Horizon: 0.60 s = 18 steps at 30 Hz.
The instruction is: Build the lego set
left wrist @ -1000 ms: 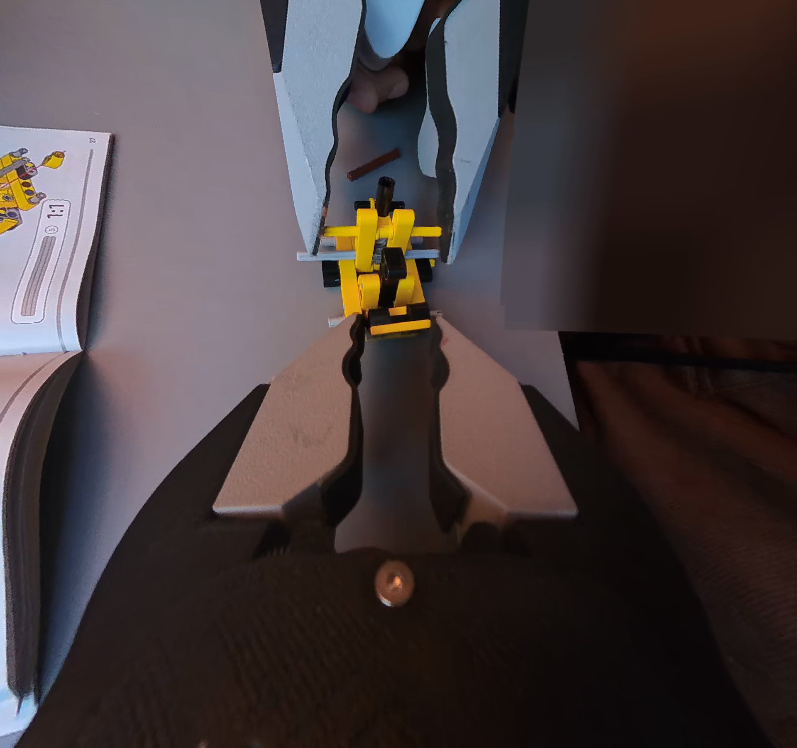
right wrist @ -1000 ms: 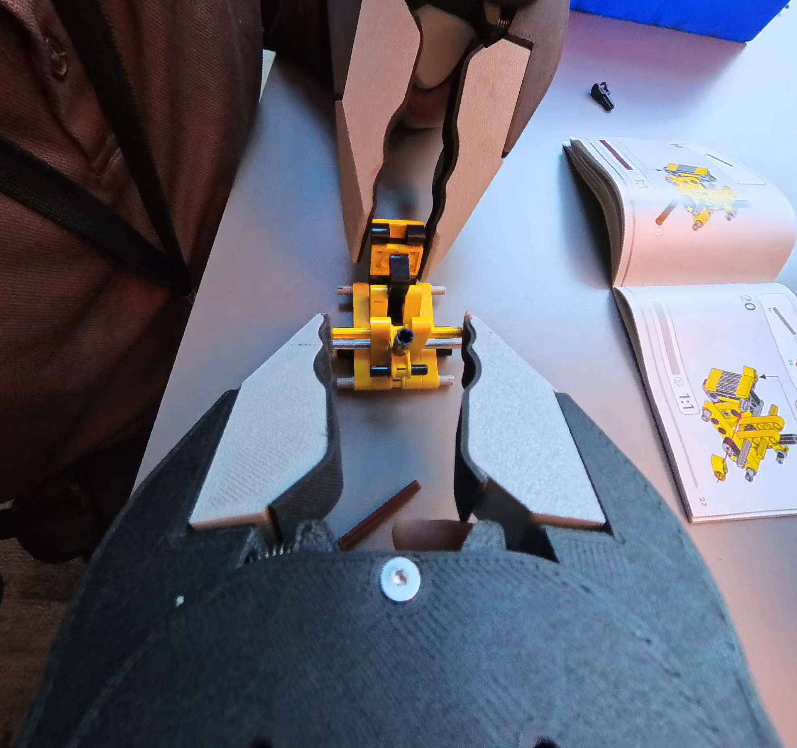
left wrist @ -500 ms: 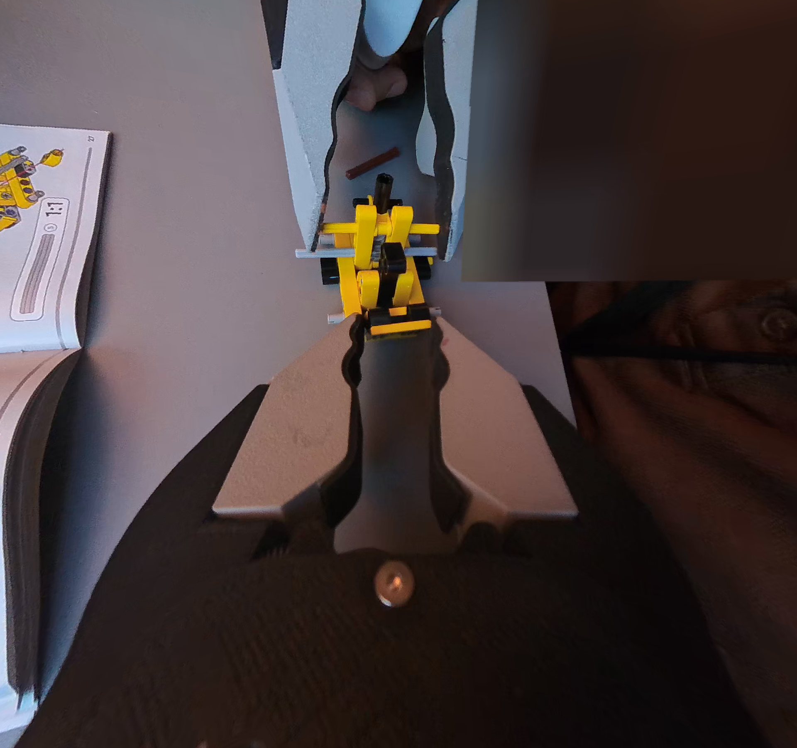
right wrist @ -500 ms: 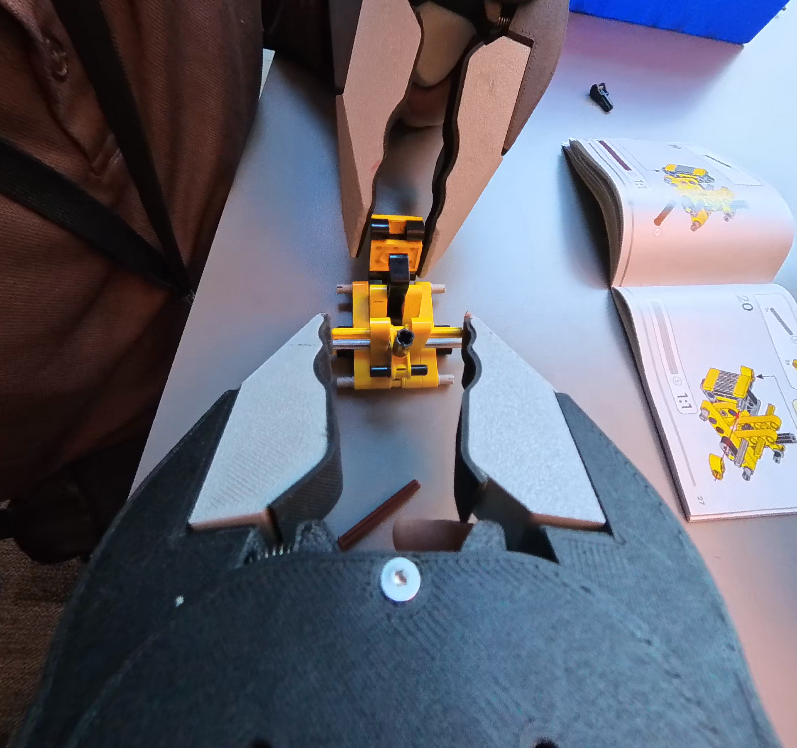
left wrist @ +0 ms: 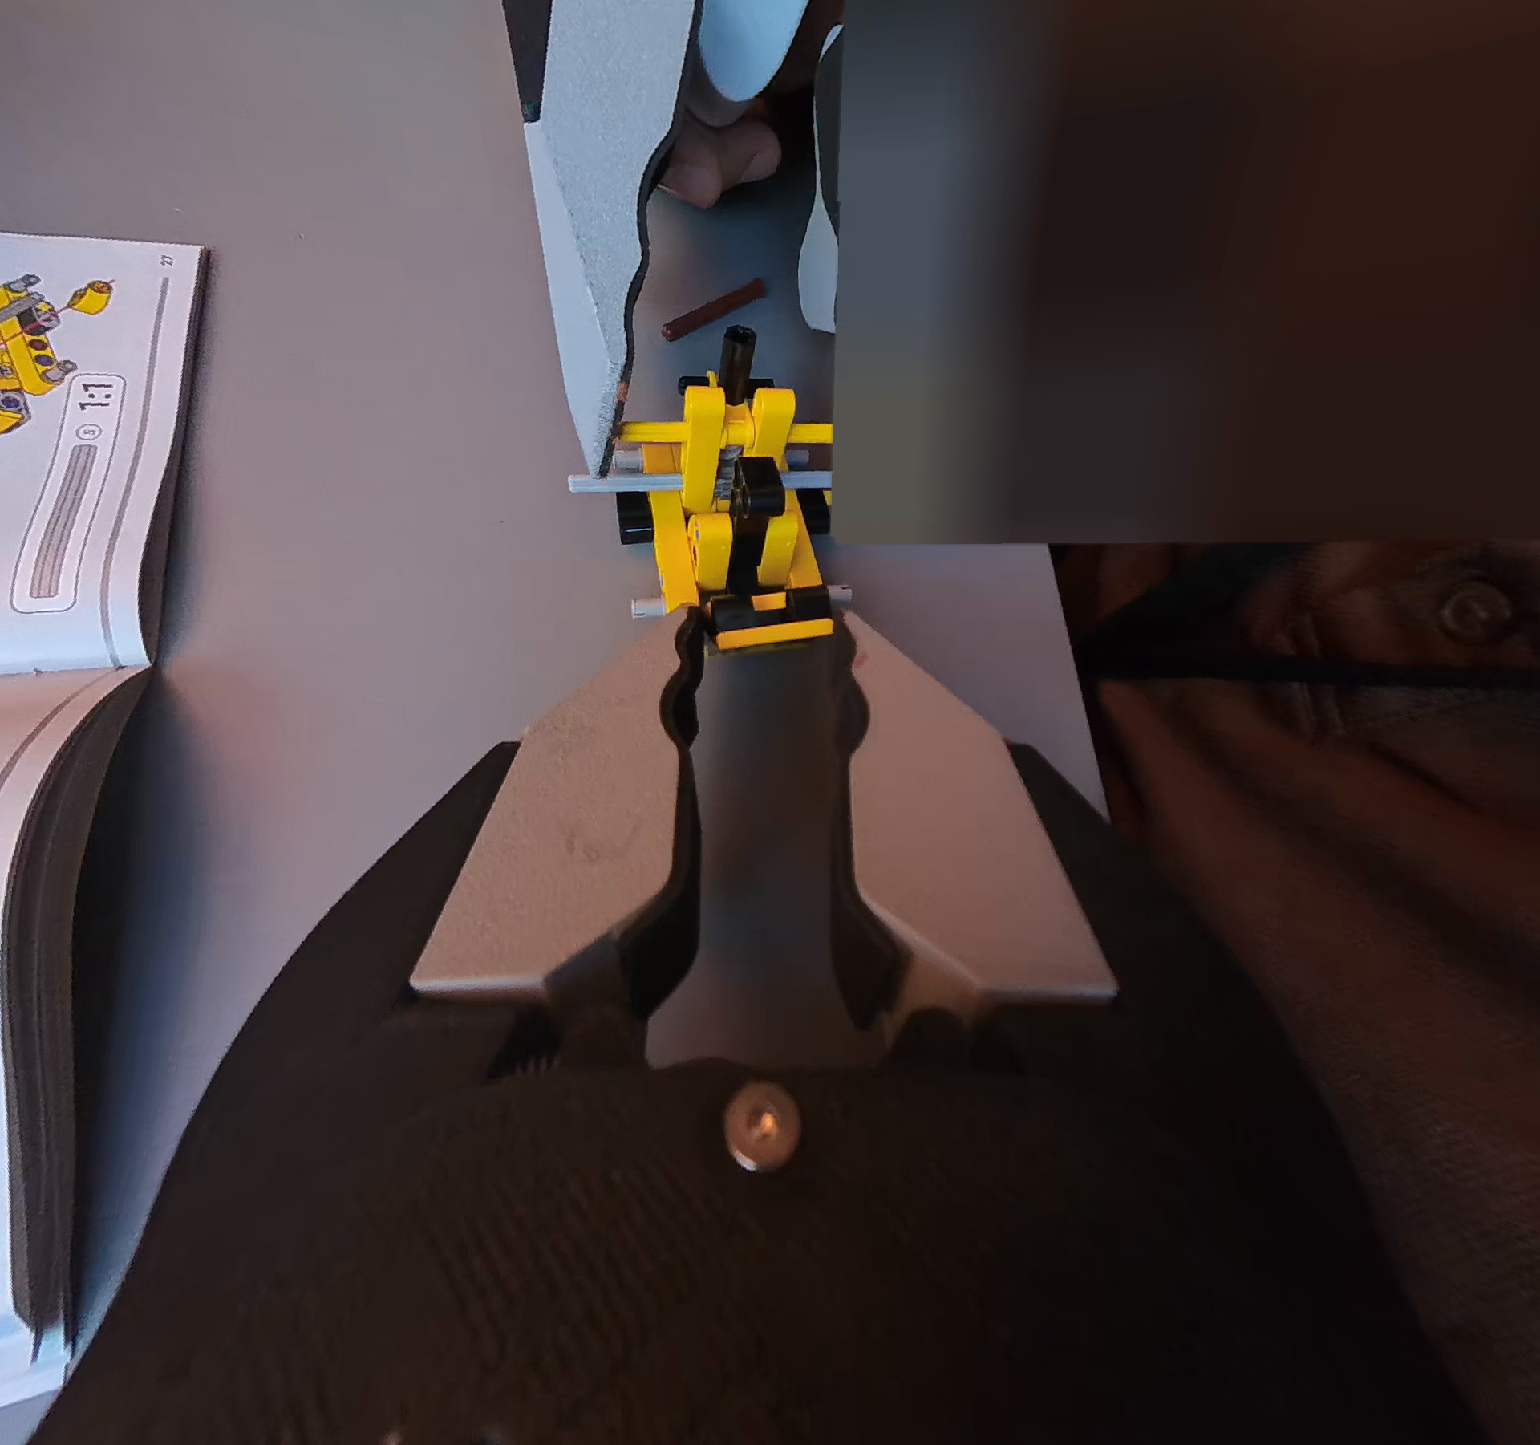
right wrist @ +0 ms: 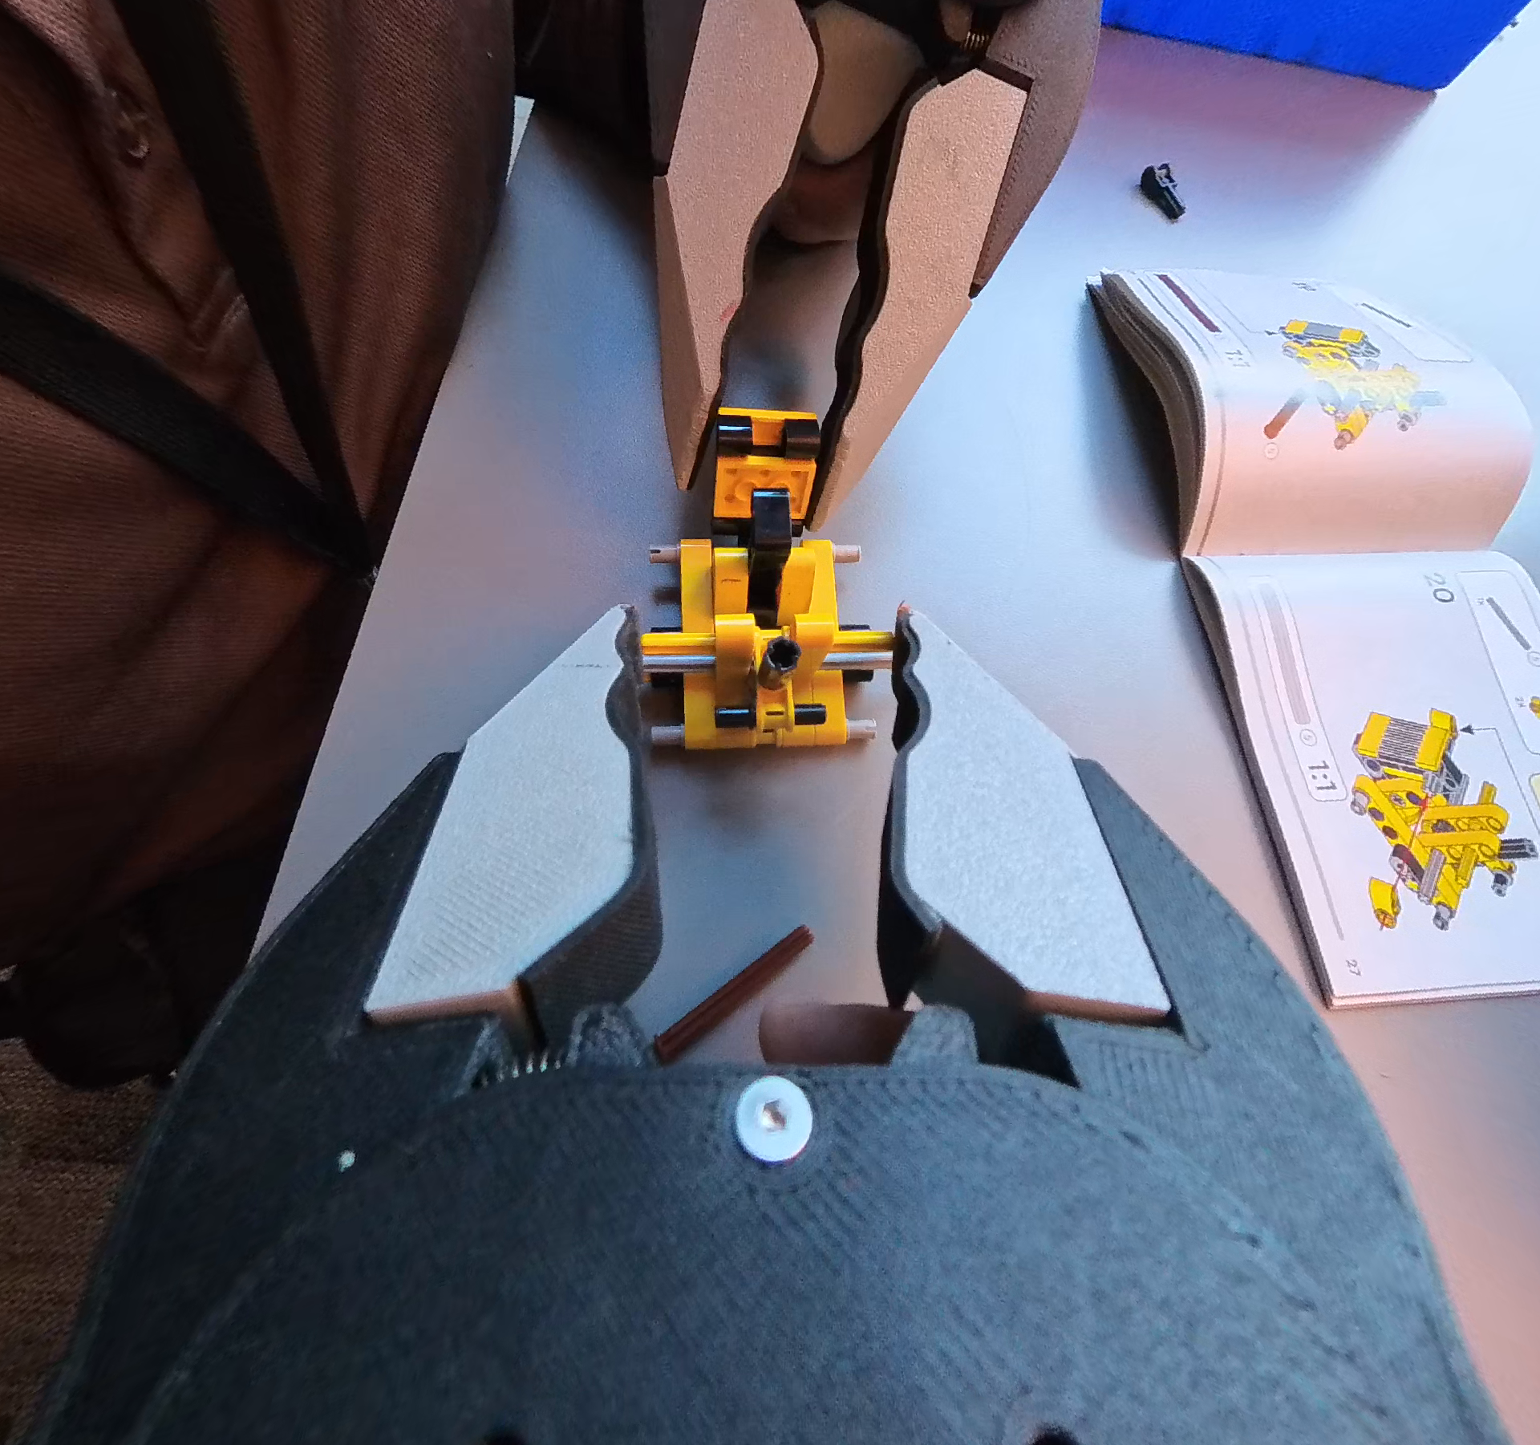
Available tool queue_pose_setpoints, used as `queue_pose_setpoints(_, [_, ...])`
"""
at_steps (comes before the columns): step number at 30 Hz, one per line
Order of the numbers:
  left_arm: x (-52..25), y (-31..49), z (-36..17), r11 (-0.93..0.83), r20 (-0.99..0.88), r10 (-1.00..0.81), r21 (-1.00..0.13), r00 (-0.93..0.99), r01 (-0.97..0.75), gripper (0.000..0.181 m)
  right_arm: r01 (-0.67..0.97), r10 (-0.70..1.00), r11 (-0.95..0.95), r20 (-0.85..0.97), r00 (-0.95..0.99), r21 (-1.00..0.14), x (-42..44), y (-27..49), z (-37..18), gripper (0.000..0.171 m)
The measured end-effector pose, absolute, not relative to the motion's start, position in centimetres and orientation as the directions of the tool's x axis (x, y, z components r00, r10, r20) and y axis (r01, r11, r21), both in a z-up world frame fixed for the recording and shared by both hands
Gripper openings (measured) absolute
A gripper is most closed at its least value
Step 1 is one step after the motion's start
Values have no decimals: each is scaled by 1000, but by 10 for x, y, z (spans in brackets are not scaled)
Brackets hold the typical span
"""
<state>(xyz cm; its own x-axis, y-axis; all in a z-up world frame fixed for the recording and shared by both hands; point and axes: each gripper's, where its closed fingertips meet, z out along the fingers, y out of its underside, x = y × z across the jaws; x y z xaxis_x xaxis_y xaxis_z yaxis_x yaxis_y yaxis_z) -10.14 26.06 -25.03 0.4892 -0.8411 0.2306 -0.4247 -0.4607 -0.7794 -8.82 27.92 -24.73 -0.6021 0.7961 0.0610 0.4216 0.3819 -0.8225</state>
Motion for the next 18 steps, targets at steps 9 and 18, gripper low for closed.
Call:
queue_pose_setpoints(9, [-102, 259, -252, -460, 229, -845, -773, 484, -437, 27, 424, 796, 377, 54, -603, -824, -88, 279, -247, 57])
queue_pose_setpoints(18, [-102, 259, -252, -468, 239, -842, -771, 484, -431, 27, 424, 797, 377, 55, -602, -823, -88, 279, -247, 57])
